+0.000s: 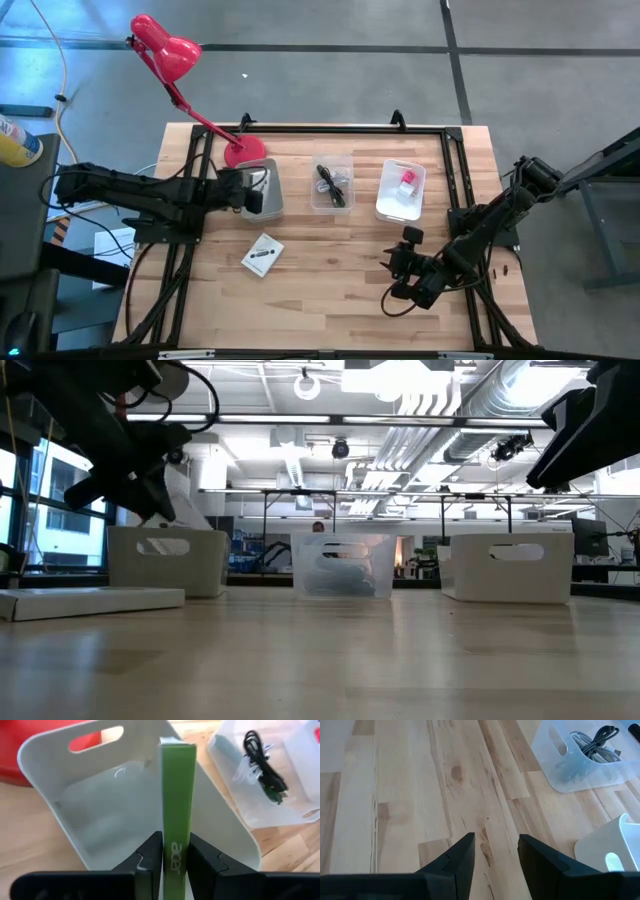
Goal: Pick and place items into bin
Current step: Put the right white card reader box into the gray bin
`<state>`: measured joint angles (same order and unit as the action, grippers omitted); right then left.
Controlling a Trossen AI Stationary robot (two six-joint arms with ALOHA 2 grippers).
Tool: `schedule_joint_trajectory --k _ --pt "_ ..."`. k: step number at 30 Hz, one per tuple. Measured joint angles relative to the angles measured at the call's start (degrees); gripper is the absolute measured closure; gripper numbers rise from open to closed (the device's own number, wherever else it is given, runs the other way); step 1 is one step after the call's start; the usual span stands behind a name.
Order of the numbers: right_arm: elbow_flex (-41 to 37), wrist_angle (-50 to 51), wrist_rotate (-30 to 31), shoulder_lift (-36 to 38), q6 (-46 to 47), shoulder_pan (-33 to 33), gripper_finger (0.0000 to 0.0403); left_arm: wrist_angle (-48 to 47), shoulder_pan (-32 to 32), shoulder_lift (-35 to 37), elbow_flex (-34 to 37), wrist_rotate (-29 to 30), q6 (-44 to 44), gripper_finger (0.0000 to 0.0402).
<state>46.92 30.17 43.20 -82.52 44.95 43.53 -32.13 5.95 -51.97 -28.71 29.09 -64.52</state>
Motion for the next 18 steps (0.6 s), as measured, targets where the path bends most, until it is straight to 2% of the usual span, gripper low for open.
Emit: schedule_joint_trajectory --k 9,18 --pt "0.0 0.0 0.0 0.0 0.02 -0.01 0.0261 -0.78 0.84 -1.48 -0.02 -0.87 1.36 0.0298" --pt "0.0 0.02 0.09 0.0 0.02 0.0 0.0261 -0.95 0.86 -0.83 -0.02 3.42 5.69 0.0257"
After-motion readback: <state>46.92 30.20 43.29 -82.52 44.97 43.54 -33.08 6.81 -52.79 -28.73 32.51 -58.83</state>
